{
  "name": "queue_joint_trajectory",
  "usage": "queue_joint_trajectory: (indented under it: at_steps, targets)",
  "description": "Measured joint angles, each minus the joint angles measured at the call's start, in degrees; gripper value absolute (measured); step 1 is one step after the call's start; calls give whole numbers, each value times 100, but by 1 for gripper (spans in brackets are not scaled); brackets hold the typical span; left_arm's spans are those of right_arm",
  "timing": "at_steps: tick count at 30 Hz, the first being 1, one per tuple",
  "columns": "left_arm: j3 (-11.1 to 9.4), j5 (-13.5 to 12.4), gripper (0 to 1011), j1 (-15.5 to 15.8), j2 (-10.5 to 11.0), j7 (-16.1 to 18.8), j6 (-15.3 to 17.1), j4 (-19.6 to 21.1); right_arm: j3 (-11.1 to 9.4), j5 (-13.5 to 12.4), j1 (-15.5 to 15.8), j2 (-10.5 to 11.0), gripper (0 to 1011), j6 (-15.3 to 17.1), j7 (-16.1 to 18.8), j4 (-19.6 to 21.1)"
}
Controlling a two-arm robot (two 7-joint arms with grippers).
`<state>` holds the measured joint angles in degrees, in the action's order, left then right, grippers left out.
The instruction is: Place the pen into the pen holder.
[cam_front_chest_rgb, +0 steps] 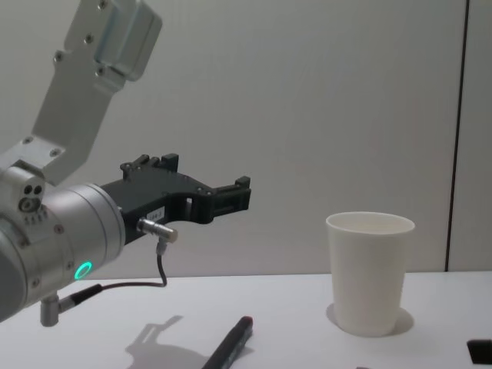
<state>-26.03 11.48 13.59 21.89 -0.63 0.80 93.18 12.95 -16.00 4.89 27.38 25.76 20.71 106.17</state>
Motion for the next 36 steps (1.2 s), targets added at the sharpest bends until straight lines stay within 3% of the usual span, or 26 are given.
queue_joint_trajectory:
  at_steps: [36]
  targets:
    - [0, 0, 1001, 0, 0, 0, 0, 0, 138, 82, -62, -100, 1001, 277, 37, -109]
